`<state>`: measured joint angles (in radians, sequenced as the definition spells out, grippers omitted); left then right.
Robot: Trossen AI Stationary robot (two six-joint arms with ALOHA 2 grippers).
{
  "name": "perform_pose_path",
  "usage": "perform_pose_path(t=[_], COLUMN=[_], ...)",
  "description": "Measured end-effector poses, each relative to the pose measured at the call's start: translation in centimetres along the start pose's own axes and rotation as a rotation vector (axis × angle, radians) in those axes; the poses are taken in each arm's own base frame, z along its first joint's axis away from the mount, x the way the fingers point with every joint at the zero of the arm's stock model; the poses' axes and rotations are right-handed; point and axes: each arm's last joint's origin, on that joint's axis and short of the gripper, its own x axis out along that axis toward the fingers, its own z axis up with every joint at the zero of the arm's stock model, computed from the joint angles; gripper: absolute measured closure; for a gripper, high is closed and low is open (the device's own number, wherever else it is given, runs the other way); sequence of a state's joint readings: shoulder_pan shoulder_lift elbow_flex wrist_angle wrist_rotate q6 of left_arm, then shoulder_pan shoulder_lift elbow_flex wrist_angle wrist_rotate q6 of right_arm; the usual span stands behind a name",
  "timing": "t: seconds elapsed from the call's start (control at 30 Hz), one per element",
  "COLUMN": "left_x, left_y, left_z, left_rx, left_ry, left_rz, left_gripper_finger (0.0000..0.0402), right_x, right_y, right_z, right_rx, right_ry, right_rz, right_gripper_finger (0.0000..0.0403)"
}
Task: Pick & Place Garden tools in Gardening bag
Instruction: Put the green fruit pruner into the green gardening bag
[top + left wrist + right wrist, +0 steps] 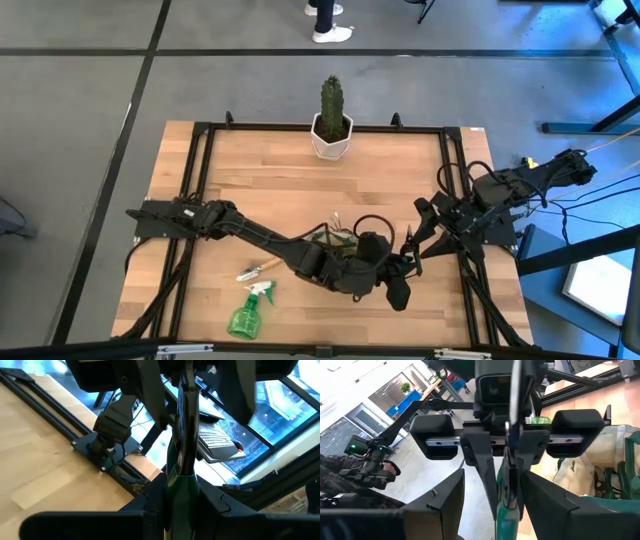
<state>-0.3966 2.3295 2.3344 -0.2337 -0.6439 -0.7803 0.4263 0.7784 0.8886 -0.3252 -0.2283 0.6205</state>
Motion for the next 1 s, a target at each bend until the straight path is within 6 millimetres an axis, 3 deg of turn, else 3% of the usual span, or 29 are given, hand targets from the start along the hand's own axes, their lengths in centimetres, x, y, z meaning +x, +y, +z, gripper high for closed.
perform_pose_path(t=[0.33, 0.77, 1.0], left_x=[0.2, 0.3, 0.6], left_y=[0.0, 0.2, 0.4], left_z=[0.3, 0.4, 0.6], left_rx=[0.009, 0.010, 0.012], left_ry=[0.002, 0.001, 0.008], left_rz=[-0.026, -0.024, -0.030], left_gripper_finger=[0.0344, 0.0344, 0.0344], right_x=[0.0, 0.0, 1.0], right_y=[-0.1, 0.1, -0.2], right_z=[0.0, 0.3, 0.2], right_rx=[0.001, -0.003, 0.027], right_ry=[-0.005, -0.044, -0.014], right_rz=[-0.019, -0.014, -0.020], right_gripper_finger=[0.0212, 0.0286, 0.0317])
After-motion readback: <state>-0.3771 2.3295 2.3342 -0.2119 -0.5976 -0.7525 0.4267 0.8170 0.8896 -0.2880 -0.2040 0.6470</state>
